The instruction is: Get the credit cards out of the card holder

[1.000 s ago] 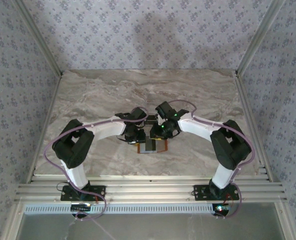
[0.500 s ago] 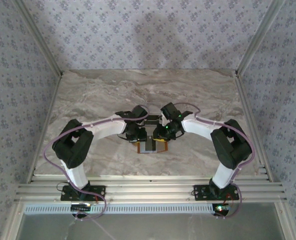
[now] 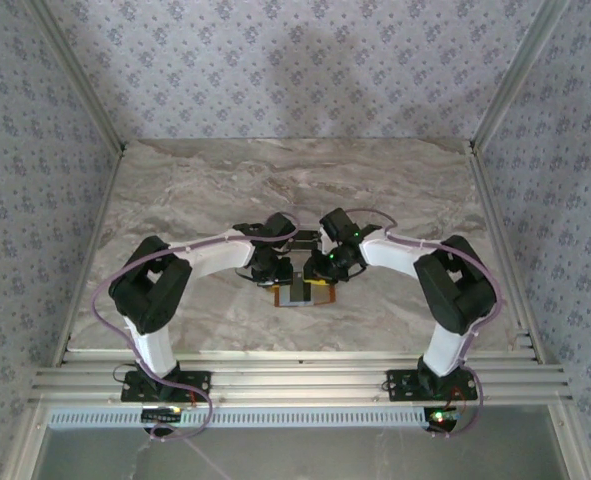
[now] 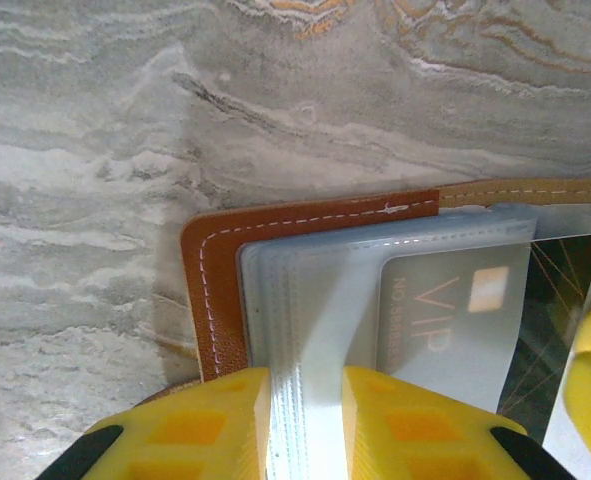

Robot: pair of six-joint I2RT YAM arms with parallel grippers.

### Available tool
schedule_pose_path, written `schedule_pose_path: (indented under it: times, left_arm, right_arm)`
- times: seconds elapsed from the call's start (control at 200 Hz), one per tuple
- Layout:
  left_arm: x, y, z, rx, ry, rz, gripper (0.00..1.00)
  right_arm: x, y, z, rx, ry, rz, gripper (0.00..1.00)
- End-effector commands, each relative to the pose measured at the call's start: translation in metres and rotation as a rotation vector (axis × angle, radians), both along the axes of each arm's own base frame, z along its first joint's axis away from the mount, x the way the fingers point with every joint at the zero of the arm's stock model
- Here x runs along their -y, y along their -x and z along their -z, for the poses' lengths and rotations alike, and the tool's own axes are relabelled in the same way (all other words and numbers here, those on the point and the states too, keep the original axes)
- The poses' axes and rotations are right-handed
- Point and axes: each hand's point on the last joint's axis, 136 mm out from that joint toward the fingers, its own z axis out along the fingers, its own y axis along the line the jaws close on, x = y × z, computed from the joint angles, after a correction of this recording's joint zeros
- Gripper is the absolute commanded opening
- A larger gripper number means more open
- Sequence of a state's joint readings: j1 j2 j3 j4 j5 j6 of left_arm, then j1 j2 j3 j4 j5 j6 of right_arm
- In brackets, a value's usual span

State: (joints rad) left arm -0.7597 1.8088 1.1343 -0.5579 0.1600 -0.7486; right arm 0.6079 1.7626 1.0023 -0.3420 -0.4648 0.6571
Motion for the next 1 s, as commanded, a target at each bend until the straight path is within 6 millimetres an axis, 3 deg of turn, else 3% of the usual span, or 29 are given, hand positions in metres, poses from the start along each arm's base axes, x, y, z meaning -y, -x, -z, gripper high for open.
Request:
schedule_pose_path:
  times: [0.0, 0.18, 0.645, 0.994]
  left_arm:
    - [-0.013, 0.012, 0.016, -0.043, -0.069, 0.017, 0.25]
    - [-0.017, 0.016, 0.022, -0.060, -0.081, 0.016, 0.25]
    - [-0.021, 0.019, 0.031, -0.074, -0.106, 0.011, 0.24]
    - [-0.022, 0.020, 0.031, -0.077, -0.111, 0.014, 0.23]
  right_arm:
    - [0.006, 0.007, 0.016, -0.033, 0.017, -0.013, 0.26]
    - [0.008, 0.009, 0.024, -0.046, 0.017, -0.012, 0.26]
    - [-0.017, 0.007, 0.003, -0.026, -0.236, -0.011, 0.23]
    - [-0.015, 0.006, 0.002, -0.023, -0.263, 0.004, 0.16]
